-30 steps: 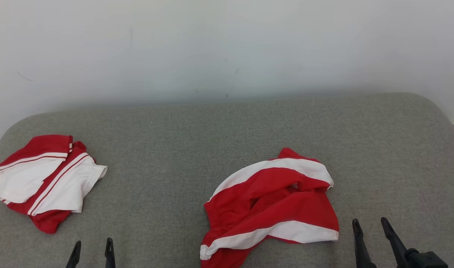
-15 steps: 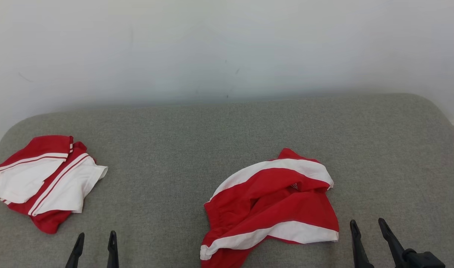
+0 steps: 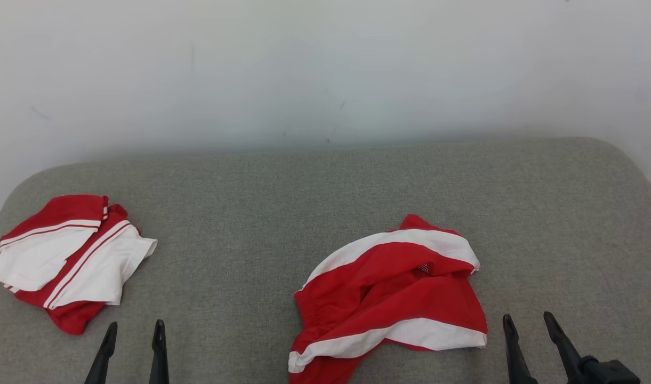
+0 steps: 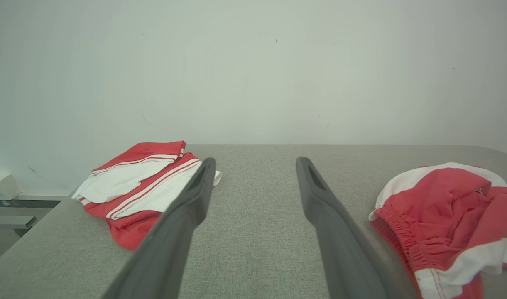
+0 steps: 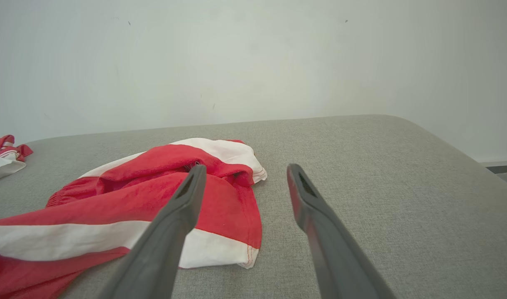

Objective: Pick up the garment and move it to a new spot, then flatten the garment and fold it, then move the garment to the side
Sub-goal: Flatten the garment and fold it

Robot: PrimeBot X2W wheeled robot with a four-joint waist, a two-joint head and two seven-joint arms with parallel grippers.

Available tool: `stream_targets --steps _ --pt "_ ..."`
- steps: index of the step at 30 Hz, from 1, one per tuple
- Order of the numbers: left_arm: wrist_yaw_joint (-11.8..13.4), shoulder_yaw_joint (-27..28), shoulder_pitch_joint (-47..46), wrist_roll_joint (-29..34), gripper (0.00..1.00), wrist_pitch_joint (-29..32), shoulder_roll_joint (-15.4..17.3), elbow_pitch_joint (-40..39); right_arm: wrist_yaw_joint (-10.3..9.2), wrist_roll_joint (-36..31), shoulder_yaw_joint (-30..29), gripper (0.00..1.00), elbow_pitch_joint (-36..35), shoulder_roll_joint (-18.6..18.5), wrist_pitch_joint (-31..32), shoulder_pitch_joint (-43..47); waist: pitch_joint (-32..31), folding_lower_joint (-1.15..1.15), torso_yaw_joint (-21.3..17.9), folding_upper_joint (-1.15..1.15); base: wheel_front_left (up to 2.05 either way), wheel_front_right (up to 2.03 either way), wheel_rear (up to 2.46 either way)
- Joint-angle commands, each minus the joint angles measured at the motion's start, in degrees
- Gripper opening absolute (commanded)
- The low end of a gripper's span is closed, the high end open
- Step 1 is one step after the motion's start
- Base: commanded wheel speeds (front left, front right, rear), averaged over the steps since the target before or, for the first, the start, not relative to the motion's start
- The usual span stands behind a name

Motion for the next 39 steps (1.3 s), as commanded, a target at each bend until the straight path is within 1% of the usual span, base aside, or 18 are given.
stream_targets --steps 1,5,9,13,17,19,21,24,29,32,39 --pt "0.1 0.0 0.7 -0.2 1.0 0.2 0.2 -0.3 0.2 0.0 -0.1 1.0 -0.2 0.0 0.0 0.5 0.0 0.0 0.0 0.0 0.0 0.0 0.0" --pt "-0.4 -0.5 1.1 -1.1 1.0 0.9 -0.1 0.0 0.2 0.2 0.0 1.0 -0.2 -0.2 0.3 0.5 0.1 0.0 0.0 0.0 0.0 0.0 0.0" --pt "-2.9 -3.1 0.4 -2.2 1.0 2.4 -0.8 1.9 0.2 0.8 0.0 1.0 1.3 -1.3 0.7 -0.2 0.6 0.0 0.2 0.0 0.0 0.0 0.0" --pt "-6.0 -8.4 -1.6 -2.7 1.0 3.9 -1.7 5.7 0.2 1.3 0.6 1.0 3.8 -2.9 0.9 -1.9 1.4 0.0 0.4 0.0 0.0 0.0 0.0" --pt "-8.0 -13.8 -4.5 -4.8 1.0 4.1 -2.3 11.3 0.2 1.8 1.7 1.0 7.4 -4.4 0.6 -4.2 2.2 0.0 0.5 0.0 0.0 0.0 0.0" --pt "-8.2 -16.6 -6.3 -6.1 1.0 4.1 -1.8 14.1 0.2 2.1 2.5 1.0 9.6 -5.1 0.3 -5.3 2.6 0.0 0.4 0.0 0.0 0.0 0.0" --pt "-8.4 -18.9 -8.2 -8.9 1.0 3.5 -1.7 16.4 0.2 2.9 3.5 1.0 11.9 -5.5 -0.1 -6.8 3.1 0.0 0.2 0.0 0.0 0.0 0.0" --pt "-8.2 -23.4 -11.0 -13.5 1.0 3.2 -0.1 18.4 0.19 3.8 5.2 1.0 15.5 -5.9 -0.9 -8.9 4.1 0.0 -0.1 0.0 0.0 0.0 0.0" --pt "-8.2 -29.4 -15.1 -21.3 1.0 2.7 2.8 20.0 0.19 4.7 8.0 1.0 21.4 -5.7 -2.2 -12.4 5.2 0.0 -0.7 0.0 0.0 0.0 0.0" --pt "-8.2 -32.8 -17.1 -25.4 1.0 3.9 4.4 21.0 0.19 5.5 9.5 1.0 25.1 -5.4 -2.9 -14.4 5.5 0.0 -0.8 0.0 0.0 0.0 0.0" --pt "-8.3 -40.2 -21.3 -33.1 1.0 4.6 7.0 21.8 0.19 7.1 12.1 1.0 32.7 -5.0 -3.8 -18.2 5.9 0.0 -1.1 0.0 0.0 0.0 0.0"
